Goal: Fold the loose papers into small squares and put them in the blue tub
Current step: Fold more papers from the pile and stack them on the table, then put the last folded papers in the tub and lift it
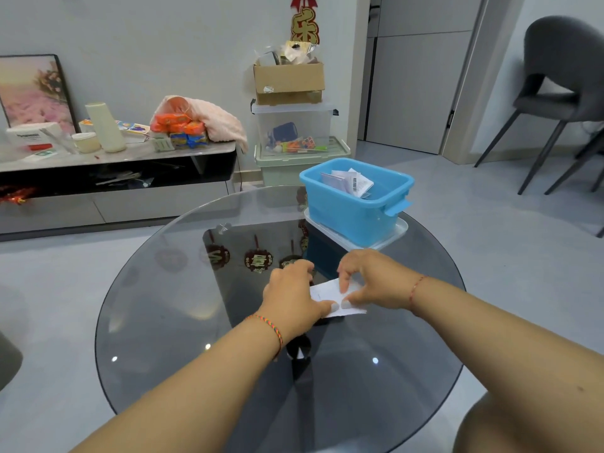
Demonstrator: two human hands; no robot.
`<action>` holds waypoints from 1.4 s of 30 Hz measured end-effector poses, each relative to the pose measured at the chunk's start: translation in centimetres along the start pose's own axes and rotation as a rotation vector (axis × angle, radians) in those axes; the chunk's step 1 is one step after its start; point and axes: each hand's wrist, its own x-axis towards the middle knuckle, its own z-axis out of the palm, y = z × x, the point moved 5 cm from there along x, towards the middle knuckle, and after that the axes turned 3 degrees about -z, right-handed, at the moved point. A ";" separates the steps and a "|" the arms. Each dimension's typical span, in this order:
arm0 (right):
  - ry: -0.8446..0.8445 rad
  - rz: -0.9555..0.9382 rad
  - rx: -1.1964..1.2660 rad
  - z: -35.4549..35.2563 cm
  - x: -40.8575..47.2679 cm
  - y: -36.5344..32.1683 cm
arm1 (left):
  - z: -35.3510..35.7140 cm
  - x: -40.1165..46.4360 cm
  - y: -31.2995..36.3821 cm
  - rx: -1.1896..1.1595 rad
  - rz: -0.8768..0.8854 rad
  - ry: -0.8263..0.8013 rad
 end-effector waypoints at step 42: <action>0.567 0.065 -0.016 -16.6 -2.1 0.2 | -5.7 2.9 6.8 -0.381 0.251 0.288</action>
